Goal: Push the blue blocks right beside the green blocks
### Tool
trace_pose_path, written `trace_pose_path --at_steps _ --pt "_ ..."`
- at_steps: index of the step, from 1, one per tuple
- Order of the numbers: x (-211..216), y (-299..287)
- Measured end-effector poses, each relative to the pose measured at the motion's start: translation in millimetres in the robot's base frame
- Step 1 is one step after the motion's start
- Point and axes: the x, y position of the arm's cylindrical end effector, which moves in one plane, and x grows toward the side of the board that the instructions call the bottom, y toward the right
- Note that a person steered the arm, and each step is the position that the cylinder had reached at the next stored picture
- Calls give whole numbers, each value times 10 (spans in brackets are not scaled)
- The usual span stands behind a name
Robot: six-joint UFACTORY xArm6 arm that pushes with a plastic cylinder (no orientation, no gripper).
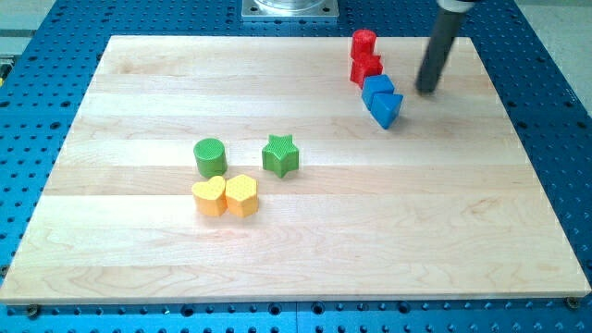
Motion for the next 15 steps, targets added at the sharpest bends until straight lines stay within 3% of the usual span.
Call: trace_pose_path --at_steps 1,3,6,8,10,11,12,15 --pt "37 -525" --pt "800 -715" --pt "650 -940" --pt "973 -1133" --pt "1144 -1006" --pt "1144 -407" --pt "1161 -277" --pt "1371 -634"
